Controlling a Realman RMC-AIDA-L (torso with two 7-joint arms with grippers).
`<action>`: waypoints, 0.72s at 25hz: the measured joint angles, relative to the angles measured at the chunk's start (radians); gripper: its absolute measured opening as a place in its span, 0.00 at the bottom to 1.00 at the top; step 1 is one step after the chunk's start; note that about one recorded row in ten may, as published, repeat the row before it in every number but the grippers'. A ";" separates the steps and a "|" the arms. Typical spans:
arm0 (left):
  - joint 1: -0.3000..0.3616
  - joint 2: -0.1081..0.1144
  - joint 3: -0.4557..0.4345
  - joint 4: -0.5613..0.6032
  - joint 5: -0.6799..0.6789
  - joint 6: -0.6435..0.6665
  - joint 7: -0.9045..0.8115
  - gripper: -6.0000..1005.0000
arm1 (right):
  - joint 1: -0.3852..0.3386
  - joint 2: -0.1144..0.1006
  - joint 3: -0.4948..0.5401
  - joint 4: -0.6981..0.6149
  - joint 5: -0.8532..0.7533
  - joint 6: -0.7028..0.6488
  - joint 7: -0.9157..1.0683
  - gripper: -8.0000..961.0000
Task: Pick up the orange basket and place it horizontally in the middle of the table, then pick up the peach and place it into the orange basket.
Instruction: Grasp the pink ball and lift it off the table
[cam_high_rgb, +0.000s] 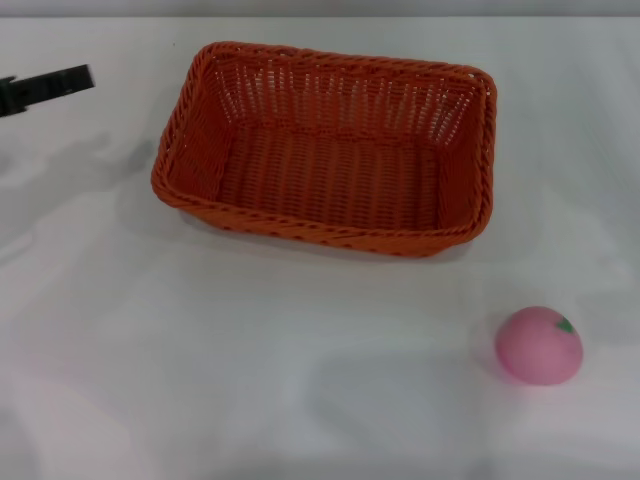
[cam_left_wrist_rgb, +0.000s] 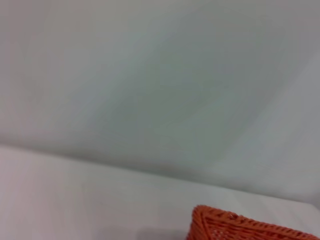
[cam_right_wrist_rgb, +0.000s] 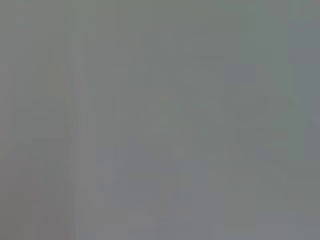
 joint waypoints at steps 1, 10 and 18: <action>0.015 -0.003 0.000 -0.002 -0.027 0.001 0.041 0.78 | -0.012 -0.001 -0.020 -0.064 -0.010 0.003 0.072 0.88; 0.144 -0.070 -0.057 -0.002 -0.222 0.013 0.465 0.78 | -0.087 -0.050 -0.138 -0.513 -0.113 0.168 0.501 0.87; 0.211 -0.091 -0.075 0.020 -0.376 0.001 0.656 0.78 | -0.134 -0.115 -0.483 -0.803 -0.185 0.229 0.663 0.87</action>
